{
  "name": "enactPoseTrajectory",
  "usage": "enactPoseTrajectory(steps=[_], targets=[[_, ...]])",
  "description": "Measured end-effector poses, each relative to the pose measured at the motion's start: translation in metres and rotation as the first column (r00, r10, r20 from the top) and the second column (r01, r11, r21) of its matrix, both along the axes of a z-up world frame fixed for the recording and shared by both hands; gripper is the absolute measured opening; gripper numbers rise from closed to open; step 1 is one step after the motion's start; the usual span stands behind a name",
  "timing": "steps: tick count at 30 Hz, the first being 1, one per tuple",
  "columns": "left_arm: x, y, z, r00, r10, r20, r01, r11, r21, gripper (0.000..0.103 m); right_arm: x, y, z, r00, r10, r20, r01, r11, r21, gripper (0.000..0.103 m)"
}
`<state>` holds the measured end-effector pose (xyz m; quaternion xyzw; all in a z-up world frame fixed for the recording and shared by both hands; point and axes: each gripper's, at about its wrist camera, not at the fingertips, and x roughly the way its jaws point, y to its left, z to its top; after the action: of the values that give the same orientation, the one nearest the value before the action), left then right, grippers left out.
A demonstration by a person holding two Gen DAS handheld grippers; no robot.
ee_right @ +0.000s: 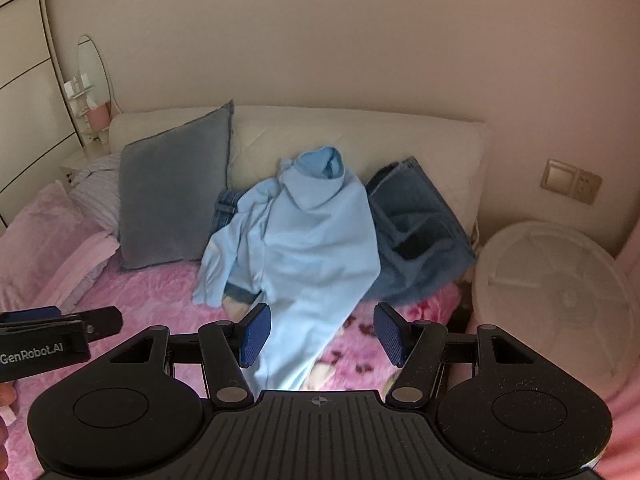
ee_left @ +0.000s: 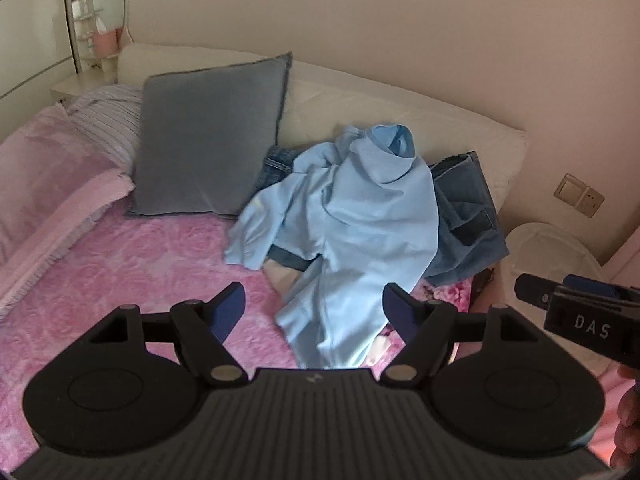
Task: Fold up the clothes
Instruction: 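Close the left and right grippers on the light blue sweatshirt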
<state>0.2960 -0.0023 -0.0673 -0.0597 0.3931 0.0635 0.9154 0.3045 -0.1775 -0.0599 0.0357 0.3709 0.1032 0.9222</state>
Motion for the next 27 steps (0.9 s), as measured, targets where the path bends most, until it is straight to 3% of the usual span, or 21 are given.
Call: enactPoseTrajectory(steps=[5, 10, 21, 27], targets=[[0.046, -0.007, -0.015, 1.000, -0.004, -0.022, 0.004, 1.000, -0.003, 0.071, 0.040, -0.011, -0.012, 0.998, 0.060, 0.031, -0.060, 0.998, 0.011, 0.061], [0.093, -0.009, -0.035, 0.999, -0.036, -0.028, 0.036, 0.999, 0.002, 0.071, 0.078, -0.010, -0.031, 0.992, 0.129, -0.007, -0.129, 0.991, -0.042, 0.061], [0.195, 0.004, -0.109, 0.991, -0.078, -0.105, 0.078, 0.997, -0.003, 0.071, 0.181, -0.026, -0.104, 0.984, 0.089, -0.152, -0.093, 0.995, -0.018, 0.061], [0.250, 0.022, -0.158, 0.985, -0.096, -0.147, 0.088, 0.994, -0.059, 0.070, 0.243, -0.026, -0.144, 0.978, 0.073, -0.196, -0.079, 0.997, -0.025, 0.060]])
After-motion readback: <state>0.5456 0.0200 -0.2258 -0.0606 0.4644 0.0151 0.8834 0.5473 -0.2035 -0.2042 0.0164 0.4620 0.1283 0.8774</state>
